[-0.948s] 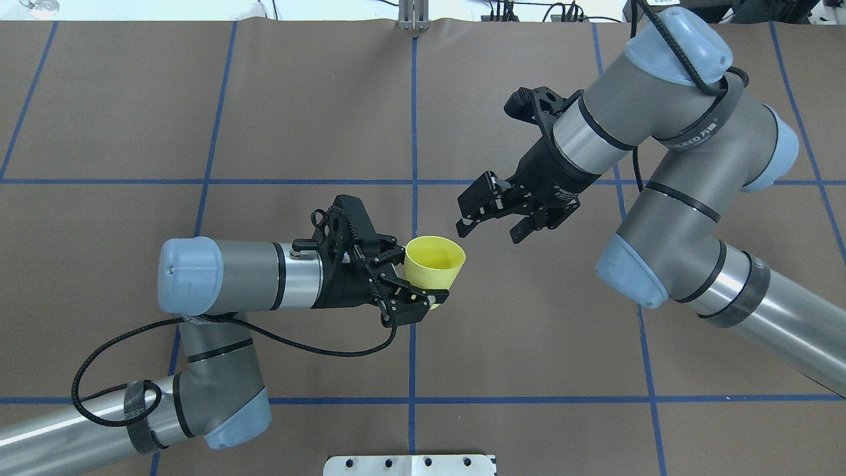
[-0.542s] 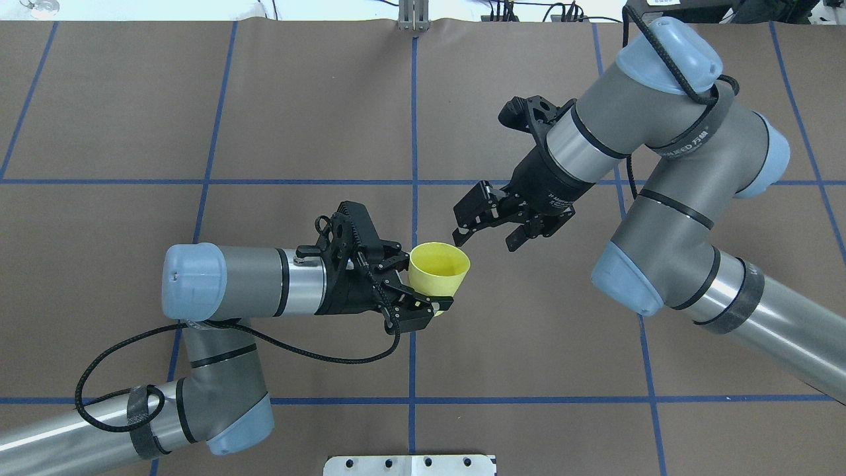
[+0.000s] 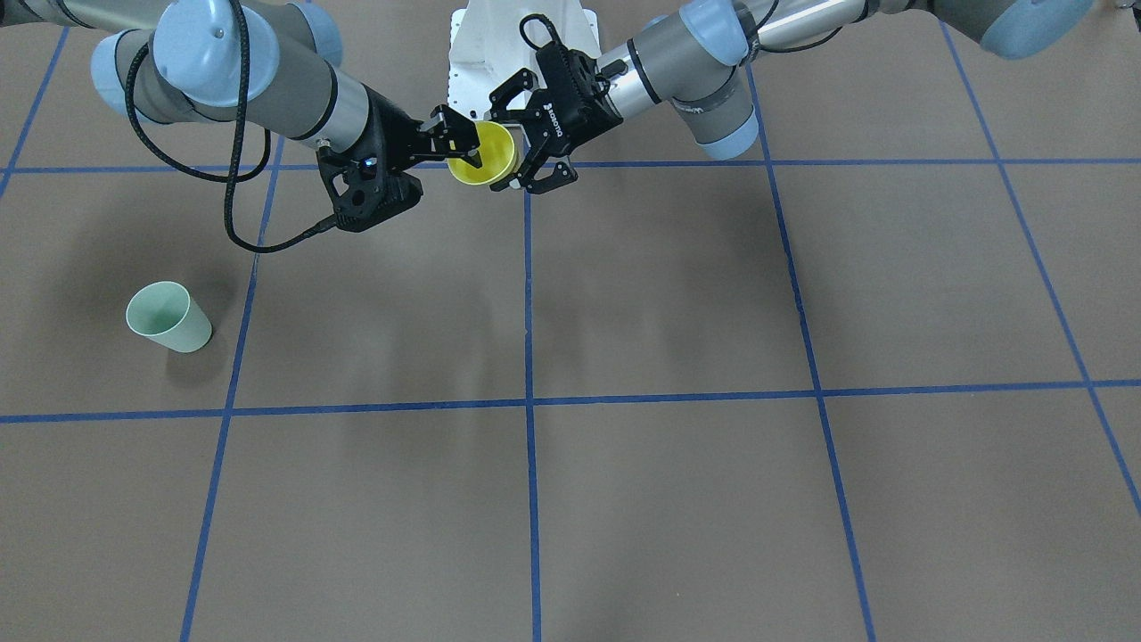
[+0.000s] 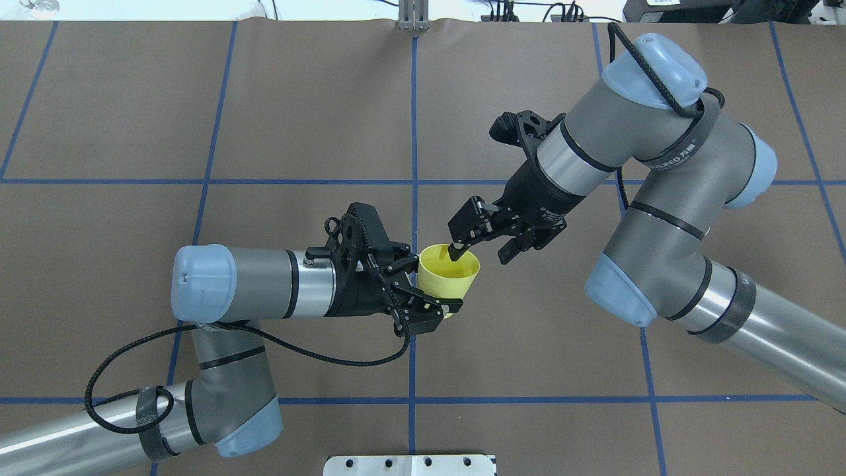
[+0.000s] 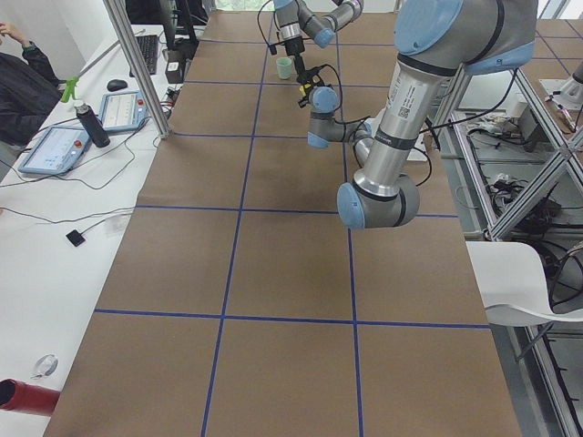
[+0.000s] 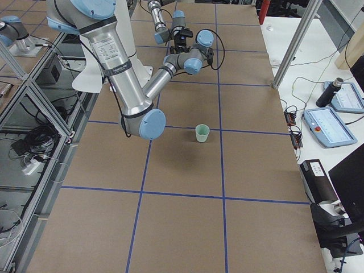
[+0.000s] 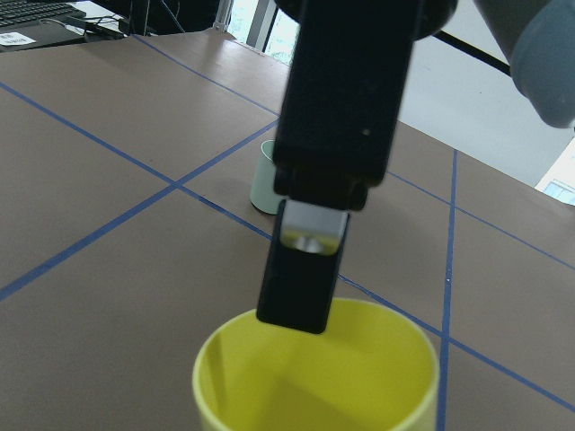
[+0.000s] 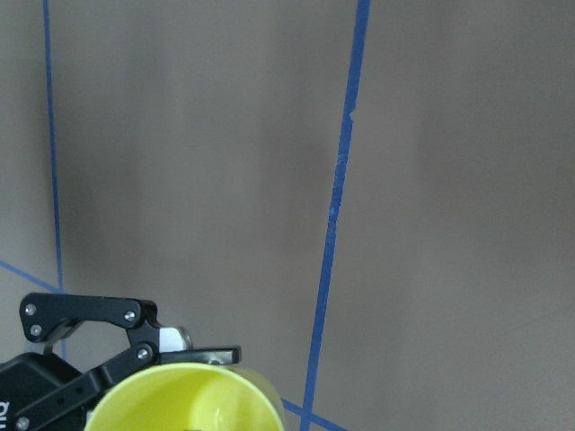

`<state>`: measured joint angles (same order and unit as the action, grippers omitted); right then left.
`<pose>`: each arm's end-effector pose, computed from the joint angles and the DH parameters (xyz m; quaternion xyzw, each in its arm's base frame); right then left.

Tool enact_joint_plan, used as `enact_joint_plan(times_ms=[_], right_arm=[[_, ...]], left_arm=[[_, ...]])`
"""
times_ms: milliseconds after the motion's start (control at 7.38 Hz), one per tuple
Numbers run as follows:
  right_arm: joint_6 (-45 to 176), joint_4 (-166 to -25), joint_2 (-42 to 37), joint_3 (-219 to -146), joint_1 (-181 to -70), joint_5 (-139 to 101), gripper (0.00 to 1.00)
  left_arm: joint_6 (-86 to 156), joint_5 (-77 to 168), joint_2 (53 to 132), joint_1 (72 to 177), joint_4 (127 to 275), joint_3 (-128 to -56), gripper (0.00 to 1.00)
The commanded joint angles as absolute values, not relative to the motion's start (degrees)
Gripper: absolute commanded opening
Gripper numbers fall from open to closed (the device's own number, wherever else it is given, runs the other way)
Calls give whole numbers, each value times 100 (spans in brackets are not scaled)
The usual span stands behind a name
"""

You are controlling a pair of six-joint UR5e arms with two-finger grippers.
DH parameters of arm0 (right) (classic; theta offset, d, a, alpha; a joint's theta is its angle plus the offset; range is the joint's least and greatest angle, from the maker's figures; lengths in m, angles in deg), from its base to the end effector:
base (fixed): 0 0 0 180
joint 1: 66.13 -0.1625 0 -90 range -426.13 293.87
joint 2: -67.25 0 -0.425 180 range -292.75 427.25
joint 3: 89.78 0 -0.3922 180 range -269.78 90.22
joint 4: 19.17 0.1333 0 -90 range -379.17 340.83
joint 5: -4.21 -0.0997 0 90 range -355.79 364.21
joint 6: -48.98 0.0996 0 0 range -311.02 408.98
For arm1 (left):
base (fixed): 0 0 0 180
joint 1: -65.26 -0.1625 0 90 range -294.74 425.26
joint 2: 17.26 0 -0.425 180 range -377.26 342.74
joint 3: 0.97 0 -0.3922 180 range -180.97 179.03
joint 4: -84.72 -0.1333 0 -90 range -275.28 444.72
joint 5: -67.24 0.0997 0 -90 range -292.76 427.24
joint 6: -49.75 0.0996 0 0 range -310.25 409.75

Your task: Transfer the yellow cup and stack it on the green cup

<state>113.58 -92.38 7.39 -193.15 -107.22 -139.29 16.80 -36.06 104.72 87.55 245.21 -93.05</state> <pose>-0.4162 -0.4336 0.2028 -0.0796 -0.5885 -0.1186 0.7958 0.5307 -0.3368 0.1825 0.4470 0.6500 0.2690 0.5526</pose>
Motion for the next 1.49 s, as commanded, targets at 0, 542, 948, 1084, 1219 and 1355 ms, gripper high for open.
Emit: enact_joint_plan(times_ms=[0,542,948,1084,1219,1355], right_arm=[[11367,-9238,739,-19314,-10718,-13932,66],[11367,-9238,757,-19323,-10709,-13932,34],[11358,-9238,783,-19314,-10665,-13932,32],[11358,-9229,783,-19314,-10665,-13932,32],[11358,-9229,783,-19314,-10656,-13932,32],[11358,-9229,783,-19314,-10613,-13932,32]], left_arm=[[1679,-3603,10482,8714,24521,-9300,0],[1662,-3603,10474,8670,24591,-9300,0],[1661,-3603,10473,8653,24618,-9247,0],[1661,-3603,10482,8644,24618,-9256,0],[1661,-3603,10482,8644,24618,-9256,0],[1661,-3594,10482,8644,24670,-9256,0]])
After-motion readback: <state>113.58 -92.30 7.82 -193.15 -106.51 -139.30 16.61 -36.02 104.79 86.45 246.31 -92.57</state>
